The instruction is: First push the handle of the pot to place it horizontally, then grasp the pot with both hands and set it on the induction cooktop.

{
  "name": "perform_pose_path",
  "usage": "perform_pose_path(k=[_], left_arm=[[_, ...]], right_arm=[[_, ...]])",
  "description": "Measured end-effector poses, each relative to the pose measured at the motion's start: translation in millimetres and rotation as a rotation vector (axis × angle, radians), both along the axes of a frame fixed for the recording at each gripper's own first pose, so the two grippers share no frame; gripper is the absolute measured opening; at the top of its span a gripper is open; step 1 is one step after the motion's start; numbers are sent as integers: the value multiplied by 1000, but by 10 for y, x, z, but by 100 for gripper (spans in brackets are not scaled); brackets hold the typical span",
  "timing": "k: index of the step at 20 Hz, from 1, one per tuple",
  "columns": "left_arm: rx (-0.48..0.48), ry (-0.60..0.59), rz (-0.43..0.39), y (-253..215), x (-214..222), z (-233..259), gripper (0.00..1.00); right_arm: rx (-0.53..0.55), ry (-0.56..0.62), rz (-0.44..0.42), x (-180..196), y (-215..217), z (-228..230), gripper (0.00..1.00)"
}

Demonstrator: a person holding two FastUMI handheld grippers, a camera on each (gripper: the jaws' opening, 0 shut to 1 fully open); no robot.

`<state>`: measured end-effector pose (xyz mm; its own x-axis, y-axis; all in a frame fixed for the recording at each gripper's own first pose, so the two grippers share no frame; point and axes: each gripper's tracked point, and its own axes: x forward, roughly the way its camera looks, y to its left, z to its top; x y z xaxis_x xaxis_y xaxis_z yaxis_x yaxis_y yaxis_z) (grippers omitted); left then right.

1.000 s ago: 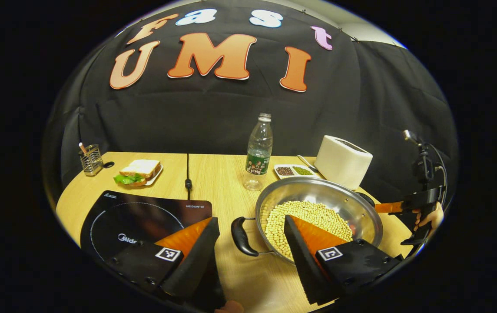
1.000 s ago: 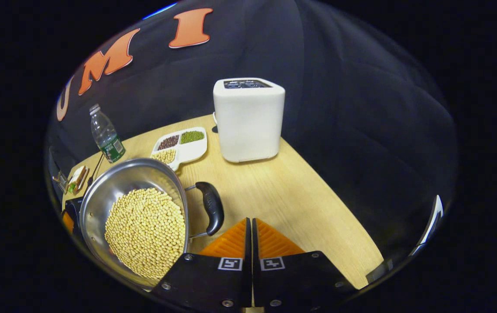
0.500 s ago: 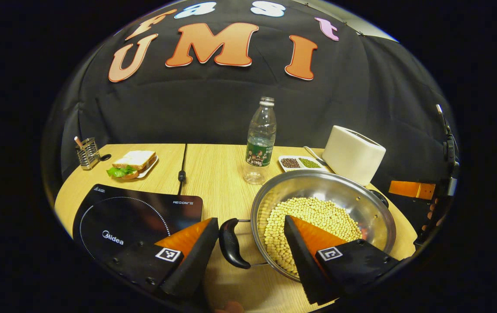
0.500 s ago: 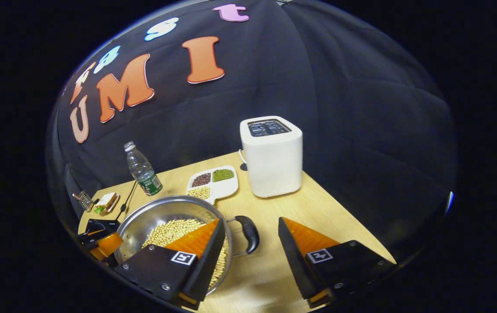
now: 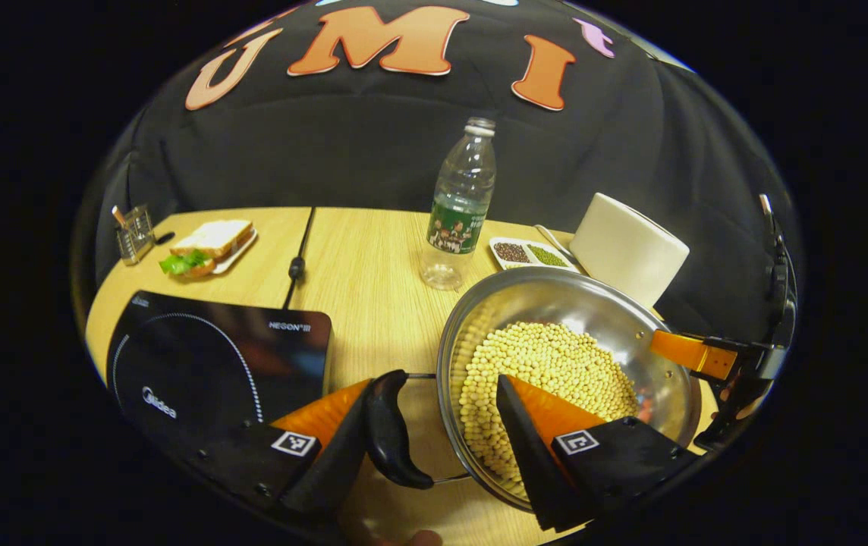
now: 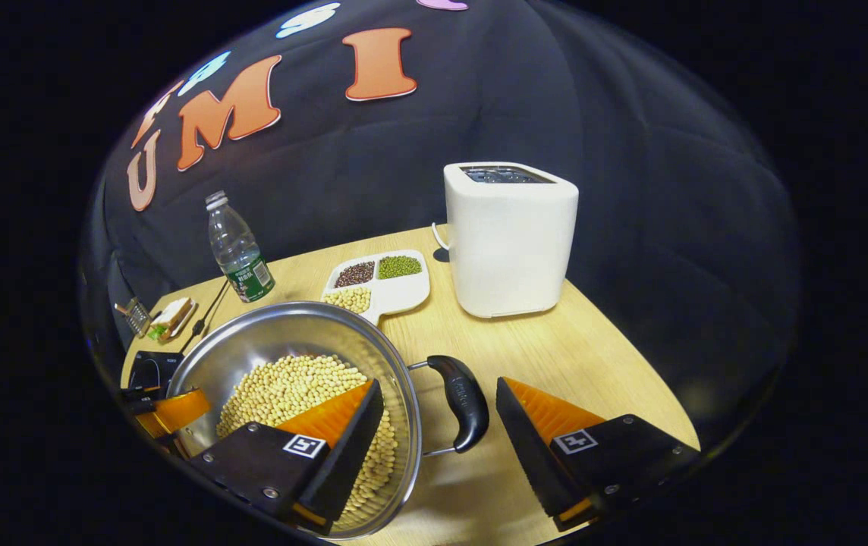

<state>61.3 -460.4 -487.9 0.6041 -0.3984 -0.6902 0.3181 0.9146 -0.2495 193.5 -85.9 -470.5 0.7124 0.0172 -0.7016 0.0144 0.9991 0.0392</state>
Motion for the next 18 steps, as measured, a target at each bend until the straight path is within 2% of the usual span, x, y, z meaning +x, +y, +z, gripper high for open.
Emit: perform_pose_path(k=[3,4,5,9,10,11,12,14,18], left_arm=[[70,42,-29,9,-85,-102,95],[110,53,-31,50,-83,-188,91],[116,52,-34,67,-81,-152,87],[60,139,50,85,-69,-148,63],[62,135,41,78,-54,-99,67],[67,116,33,118,-21,-15,62],[66,89,27,146,42,102,65],[57,52,21,225,87,274,60],[20,28,27,426,134,649,63]], right_arm=[[-4,72,-10,-34,-25,-188,78],[-5,64,-11,-7,-32,-160,75],[-7,71,-15,-14,-30,-193,71],[17,94,-51,-82,18,-171,54],[4,88,-51,-76,15,-146,53],[10,82,-59,-67,21,-117,53],[29,77,-68,-93,4,-78,53],[65,68,-87,-151,-28,-2,53],[56,30,-88,-201,-39,41,52]])
